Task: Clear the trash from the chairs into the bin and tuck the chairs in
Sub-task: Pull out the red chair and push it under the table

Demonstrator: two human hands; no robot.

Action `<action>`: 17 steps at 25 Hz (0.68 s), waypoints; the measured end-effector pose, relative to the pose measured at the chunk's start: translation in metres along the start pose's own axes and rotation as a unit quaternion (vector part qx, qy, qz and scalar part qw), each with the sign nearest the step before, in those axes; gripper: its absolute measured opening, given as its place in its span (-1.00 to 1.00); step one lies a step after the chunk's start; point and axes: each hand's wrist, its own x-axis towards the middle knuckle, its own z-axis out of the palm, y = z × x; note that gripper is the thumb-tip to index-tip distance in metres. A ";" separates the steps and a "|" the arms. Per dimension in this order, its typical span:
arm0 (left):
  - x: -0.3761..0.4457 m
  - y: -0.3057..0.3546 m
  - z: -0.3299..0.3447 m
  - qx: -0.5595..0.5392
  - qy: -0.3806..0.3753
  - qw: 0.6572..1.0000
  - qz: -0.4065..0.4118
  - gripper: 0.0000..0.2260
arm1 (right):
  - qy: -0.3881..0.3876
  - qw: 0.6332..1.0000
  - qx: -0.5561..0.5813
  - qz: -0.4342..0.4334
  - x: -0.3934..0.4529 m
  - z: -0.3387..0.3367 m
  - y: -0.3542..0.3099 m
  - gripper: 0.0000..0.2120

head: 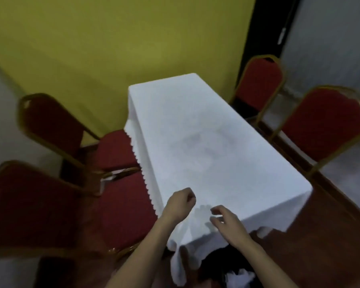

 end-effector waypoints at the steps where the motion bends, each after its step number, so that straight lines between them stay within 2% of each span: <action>1: -0.007 -0.010 -0.018 -0.008 0.023 1.000 -0.010 -0.85 | -0.010 1.000 -0.007 -0.013 0.006 0.011 -0.017 -0.75; 5: -0.057 -0.084 -0.095 0.000 0.091 0.995 -0.049 -0.85 | -0.089 0.992 -0.031 -0.078 0.020 0.091 -0.101 -0.76; 11: -0.152 -0.215 -0.208 0.066 0.134 0.983 -0.108 -0.86 | -0.160 0.975 -0.018 -0.151 0.018 0.232 -0.213 -0.80; 14: -0.193 -0.270 -0.266 0.091 0.146 0.979 -0.107 -0.85 | -0.194 0.964 -0.014 -0.179 0.014 0.304 -0.270 -0.81; 17: -0.220 -0.304 -0.317 0.153 0.113 0.979 -0.070 -0.85 | -0.222 0.957 0.004 -0.186 0.005 0.366 -0.322 -0.84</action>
